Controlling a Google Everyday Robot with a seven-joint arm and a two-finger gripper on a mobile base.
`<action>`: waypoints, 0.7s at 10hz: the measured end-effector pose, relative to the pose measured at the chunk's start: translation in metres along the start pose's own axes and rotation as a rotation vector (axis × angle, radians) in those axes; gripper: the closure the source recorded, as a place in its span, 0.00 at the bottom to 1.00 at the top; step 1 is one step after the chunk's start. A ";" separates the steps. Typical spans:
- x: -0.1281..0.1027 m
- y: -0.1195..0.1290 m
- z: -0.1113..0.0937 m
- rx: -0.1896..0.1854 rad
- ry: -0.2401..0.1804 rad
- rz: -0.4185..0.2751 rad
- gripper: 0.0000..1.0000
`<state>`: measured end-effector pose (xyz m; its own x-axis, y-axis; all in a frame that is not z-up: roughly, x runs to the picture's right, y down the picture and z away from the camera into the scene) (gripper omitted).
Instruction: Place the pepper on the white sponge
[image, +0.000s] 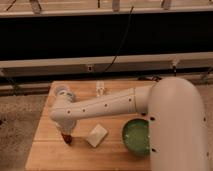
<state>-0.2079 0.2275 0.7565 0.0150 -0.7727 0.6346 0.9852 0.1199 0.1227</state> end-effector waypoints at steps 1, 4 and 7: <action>0.000 -0.002 0.001 -0.005 -0.011 -0.018 0.21; -0.001 -0.014 0.012 -0.023 -0.046 -0.073 0.20; -0.002 -0.021 0.027 -0.056 -0.069 -0.106 0.20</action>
<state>-0.2331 0.2437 0.7737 -0.0996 -0.7342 0.6716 0.9886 0.0036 0.1505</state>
